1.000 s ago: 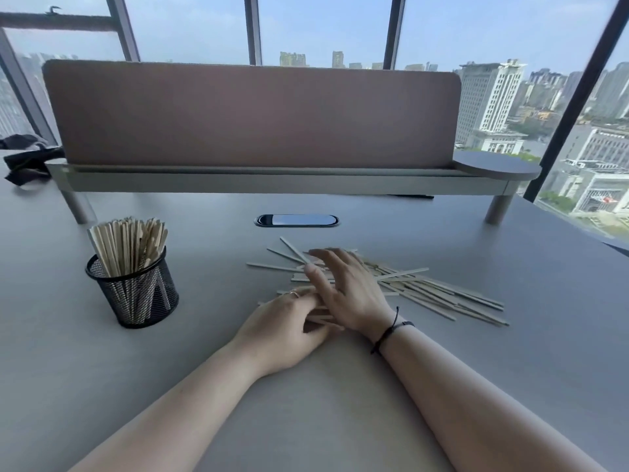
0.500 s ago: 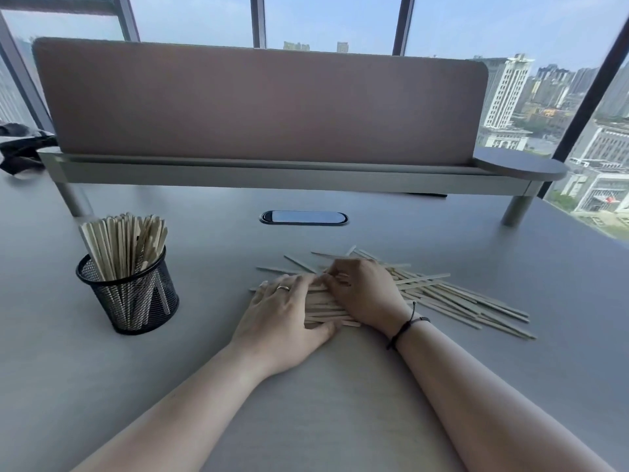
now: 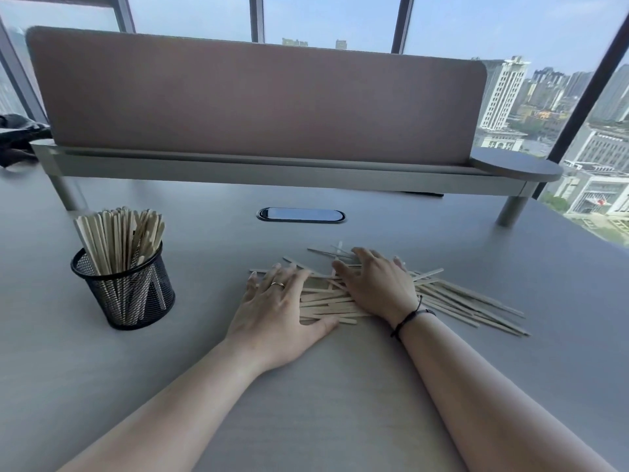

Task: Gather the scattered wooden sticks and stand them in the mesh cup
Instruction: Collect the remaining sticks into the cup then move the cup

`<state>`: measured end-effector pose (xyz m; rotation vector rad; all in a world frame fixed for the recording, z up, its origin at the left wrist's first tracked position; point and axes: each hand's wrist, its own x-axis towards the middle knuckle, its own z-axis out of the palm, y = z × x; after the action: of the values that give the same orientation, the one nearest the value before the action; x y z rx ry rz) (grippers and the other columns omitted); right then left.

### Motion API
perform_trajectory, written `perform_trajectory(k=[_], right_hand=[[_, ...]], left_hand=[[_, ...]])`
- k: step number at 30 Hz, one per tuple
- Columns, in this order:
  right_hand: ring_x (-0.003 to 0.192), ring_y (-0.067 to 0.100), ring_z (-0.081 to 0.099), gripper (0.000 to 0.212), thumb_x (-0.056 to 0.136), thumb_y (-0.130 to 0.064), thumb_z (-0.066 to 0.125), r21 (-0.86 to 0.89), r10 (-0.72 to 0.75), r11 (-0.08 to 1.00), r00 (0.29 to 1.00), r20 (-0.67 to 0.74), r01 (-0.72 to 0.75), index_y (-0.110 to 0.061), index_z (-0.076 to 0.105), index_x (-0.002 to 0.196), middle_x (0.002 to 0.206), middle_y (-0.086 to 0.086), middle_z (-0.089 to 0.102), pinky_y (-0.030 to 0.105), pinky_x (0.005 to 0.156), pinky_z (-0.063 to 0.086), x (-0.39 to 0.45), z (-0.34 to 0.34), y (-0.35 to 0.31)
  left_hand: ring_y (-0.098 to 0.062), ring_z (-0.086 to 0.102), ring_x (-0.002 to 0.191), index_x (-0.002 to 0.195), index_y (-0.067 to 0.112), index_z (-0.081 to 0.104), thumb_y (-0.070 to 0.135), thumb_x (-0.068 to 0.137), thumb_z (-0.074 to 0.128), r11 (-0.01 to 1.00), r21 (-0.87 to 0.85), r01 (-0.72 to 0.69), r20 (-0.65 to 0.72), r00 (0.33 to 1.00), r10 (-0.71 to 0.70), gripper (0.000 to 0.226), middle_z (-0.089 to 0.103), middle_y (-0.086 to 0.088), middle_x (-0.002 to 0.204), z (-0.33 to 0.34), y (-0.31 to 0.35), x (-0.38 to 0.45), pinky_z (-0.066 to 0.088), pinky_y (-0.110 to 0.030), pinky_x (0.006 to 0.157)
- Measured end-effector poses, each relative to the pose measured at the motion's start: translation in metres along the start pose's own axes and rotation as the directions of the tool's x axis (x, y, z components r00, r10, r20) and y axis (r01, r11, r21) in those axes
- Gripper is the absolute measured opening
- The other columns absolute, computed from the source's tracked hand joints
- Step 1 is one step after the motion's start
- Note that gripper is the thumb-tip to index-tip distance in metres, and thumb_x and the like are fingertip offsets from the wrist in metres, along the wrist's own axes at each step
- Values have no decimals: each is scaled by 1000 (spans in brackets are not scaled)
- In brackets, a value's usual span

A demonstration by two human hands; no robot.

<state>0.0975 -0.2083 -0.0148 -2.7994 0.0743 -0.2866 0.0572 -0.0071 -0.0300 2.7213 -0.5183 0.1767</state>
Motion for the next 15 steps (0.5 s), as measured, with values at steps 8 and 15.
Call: perform_trajectory(k=[8,15], right_hand=[[126,14,53,38,100,-49,41,26,-306,952,951,50,305,-32,60,128,138,-15,58,31,100,40,-21,5,-19],[104,23,66,28,94,-43,53,117,-322,939,947,-21,322,-35,69,116,112,-7,74,36,82,52,-50,3,-25]], left_hand=[[-15,-10,156,160,34,4,99,64,29,997,50,66,132,989,-72,119,-2,7,171,-11,-2,3,-5,-49,125],[-12,7,156,159,38,12,108,44,11,998,68,-2,172,985,-9,134,15,14,168,-16,-6,-2,-6,-51,124]])
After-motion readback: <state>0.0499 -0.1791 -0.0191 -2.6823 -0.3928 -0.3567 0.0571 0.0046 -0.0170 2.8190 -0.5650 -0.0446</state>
